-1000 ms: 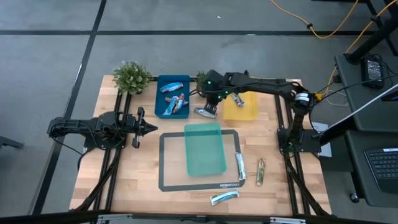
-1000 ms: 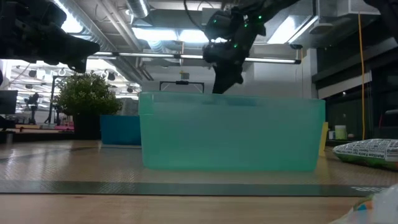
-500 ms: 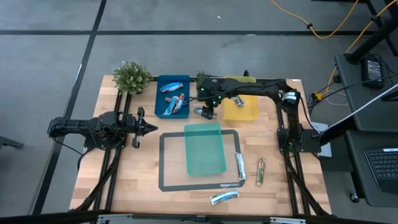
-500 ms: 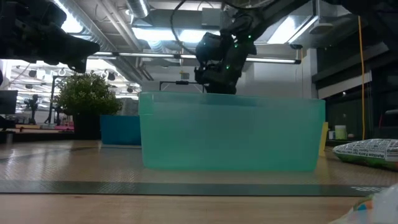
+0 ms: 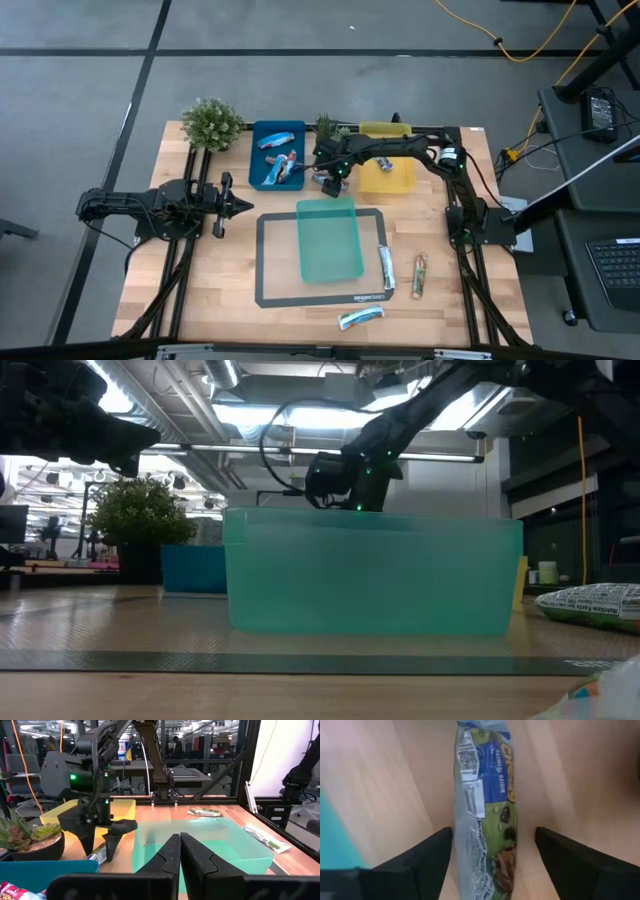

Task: Pick and place Granola Bars by type
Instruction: Put the blue granola bar into the yellow bin

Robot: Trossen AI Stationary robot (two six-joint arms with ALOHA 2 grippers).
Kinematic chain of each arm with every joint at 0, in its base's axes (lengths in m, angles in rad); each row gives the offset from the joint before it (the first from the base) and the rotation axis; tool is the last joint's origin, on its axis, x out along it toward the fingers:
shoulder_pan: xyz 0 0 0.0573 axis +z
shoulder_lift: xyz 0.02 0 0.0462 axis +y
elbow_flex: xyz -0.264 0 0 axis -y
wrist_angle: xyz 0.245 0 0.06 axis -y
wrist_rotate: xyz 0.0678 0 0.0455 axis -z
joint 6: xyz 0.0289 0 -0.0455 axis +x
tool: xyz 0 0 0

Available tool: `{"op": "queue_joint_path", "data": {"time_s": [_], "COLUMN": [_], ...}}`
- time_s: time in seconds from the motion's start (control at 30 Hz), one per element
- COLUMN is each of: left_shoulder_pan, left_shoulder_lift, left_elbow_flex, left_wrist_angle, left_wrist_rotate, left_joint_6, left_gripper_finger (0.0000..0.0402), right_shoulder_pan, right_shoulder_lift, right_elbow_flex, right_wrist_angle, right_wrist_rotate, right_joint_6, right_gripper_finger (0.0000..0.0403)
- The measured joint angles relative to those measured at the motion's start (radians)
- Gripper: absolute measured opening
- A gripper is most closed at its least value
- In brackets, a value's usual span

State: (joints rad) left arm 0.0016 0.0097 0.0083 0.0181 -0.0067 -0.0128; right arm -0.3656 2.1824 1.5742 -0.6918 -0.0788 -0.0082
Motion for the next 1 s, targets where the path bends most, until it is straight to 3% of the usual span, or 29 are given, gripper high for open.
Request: {"op": "queue_joint_path", "data": {"time_s": [0.63,0.77,1.0], "left_shoulder_pan": [0.000,0.000,0.000], "left_shoulder_lift": [0.000,0.000,0.000], "left_elbow_flex": [0.000,0.000,0.000], "left_wrist_angle": [0.000,0.000,0.000], "left_wrist_rotate": [0.000,0.000,0.000], "left_joint_6": [0.000,0.000,0.000], "left_gripper_finger": [0.0005,0.0008,0.0003], "right_shoulder_pan": [0.000,0.004,0.016], "right_shoulder_lift": [0.000,-0.038,-0.203], "right_elbow_flex": [-0.002,-0.009,-0.006], "right_wrist_angle": [-0.008,-0.056,-0.185], "right_wrist_rotate": [0.054,0.027,0.059], "right_joint_6": [0.000,0.000,0.009], "right_gripper_finger": [0.0059,0.0041,0.0054]}}
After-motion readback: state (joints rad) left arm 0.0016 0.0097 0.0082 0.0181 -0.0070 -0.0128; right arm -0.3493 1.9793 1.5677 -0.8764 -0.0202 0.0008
